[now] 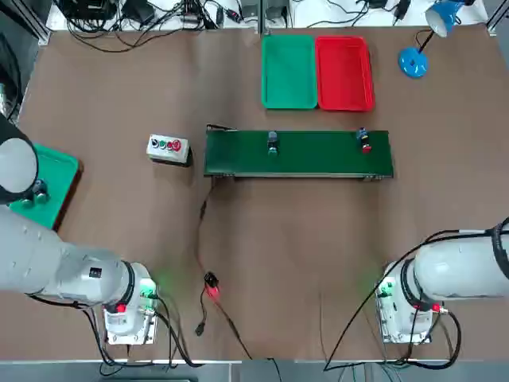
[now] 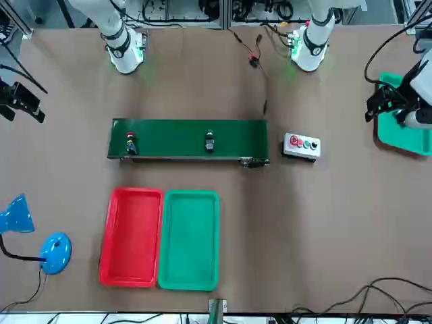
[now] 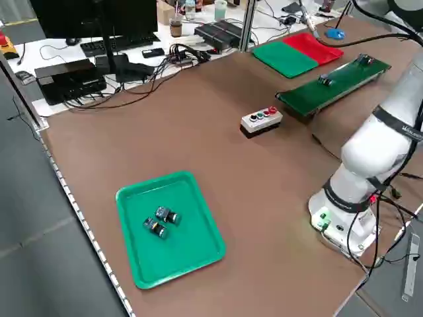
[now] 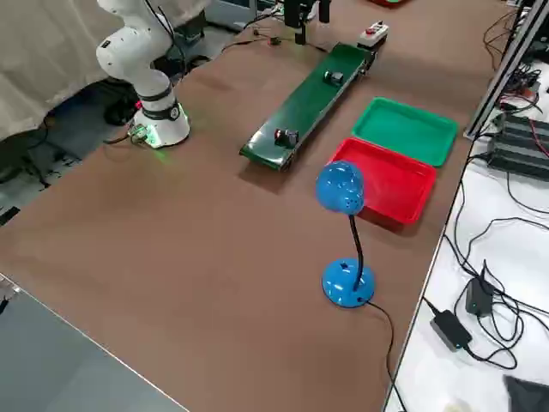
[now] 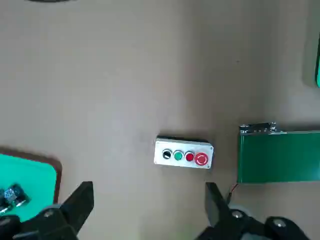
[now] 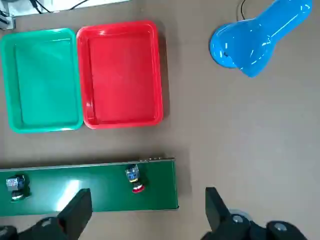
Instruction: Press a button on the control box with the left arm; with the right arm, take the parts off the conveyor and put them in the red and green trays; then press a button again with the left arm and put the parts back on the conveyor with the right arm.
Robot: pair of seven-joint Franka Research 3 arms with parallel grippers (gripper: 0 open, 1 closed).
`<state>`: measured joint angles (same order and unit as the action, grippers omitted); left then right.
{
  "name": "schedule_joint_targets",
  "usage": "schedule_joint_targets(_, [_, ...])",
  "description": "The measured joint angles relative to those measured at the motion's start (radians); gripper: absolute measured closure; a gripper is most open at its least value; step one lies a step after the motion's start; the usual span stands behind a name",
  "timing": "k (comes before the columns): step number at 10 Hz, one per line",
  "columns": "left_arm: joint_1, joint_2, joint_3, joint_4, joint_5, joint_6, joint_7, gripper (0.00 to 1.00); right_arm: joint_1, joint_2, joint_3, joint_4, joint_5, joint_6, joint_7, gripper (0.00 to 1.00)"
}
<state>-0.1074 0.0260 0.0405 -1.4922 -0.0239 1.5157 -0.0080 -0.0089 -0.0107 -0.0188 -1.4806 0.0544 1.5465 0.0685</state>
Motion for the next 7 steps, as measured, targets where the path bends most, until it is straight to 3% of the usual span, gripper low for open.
schedule_joint_targets(4, [0.001, -0.003, 0.000, 0.000, 0.000, 0.000, -0.002, 0.03, 0.000, 0.000, 0.000, 0.000, 0.000, 0.000, 0.000, 0.00])
schedule_joint_targets(7, [0.001, -0.007, -0.013, -0.041, 0.000, 0.011, -0.066, 0.18, 0.000, 0.000, 0.000, 0.000, 0.000, 0.000, 0.000, 0.00])
